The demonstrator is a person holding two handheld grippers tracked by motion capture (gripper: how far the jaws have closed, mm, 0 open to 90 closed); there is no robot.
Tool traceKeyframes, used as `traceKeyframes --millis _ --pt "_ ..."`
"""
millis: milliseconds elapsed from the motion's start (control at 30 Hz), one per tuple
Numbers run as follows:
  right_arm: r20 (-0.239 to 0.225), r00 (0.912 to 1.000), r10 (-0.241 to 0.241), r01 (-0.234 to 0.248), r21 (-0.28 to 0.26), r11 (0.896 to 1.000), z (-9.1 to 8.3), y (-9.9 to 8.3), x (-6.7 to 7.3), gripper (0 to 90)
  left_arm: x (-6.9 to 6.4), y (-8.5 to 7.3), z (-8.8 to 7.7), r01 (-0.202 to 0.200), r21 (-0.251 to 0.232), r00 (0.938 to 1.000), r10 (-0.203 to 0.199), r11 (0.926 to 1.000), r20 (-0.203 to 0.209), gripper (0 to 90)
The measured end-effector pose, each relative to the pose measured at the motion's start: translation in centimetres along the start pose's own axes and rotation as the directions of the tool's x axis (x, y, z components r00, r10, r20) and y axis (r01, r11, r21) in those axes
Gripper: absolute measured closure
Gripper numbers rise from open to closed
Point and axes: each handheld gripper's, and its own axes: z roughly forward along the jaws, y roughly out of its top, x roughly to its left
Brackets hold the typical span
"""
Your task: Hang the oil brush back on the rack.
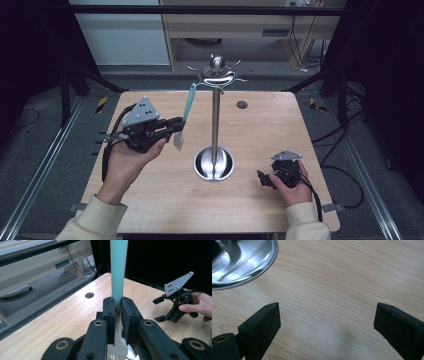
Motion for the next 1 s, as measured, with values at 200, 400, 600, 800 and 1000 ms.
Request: traceKeyframes --millis 200,400,600,800,1000 --pt "0.000 1.0000 0.002 -0.002 0.000 1.000 -0.01 -0.01 0.00 7.7 -0.03 0.05 0.24 0.001 0.001 1.0000 -0.001 1.0000 0.004 81.8" --pt "-0.003 1.0000 0.003 -0.003 0.001 1.000 -0.01 -0.01 0.02 7.7 0.02 0.16 0.55 0.001 0.005 1.0000 -0.001 1.0000 0.003 81.8" --pt "-0.002 1.0000 0.003 -0.003 0.002 1.000 0.00 -0.02 0.00 7.7 0.04 0.22 0.75 0.000 0.008 1.0000 0.000 1.0000 0.009 81.7" --pt "0.000 1.0000 -0.001 0.001 0.001 1.000 0.03 -0.03 -0.01 7.7 0.03 0.18 0.56 0.006 0.013 1.0000 -0.006 0.9999 0.004 81.3" --pt "-0.004 1.0000 0.005 -0.005 0.002 1.000 -0.02 -0.02 0.04 7.7 0.24 0.23 0.24 0.005 -0.010 1.0000 -0.005 0.9999 0.000 77.7"
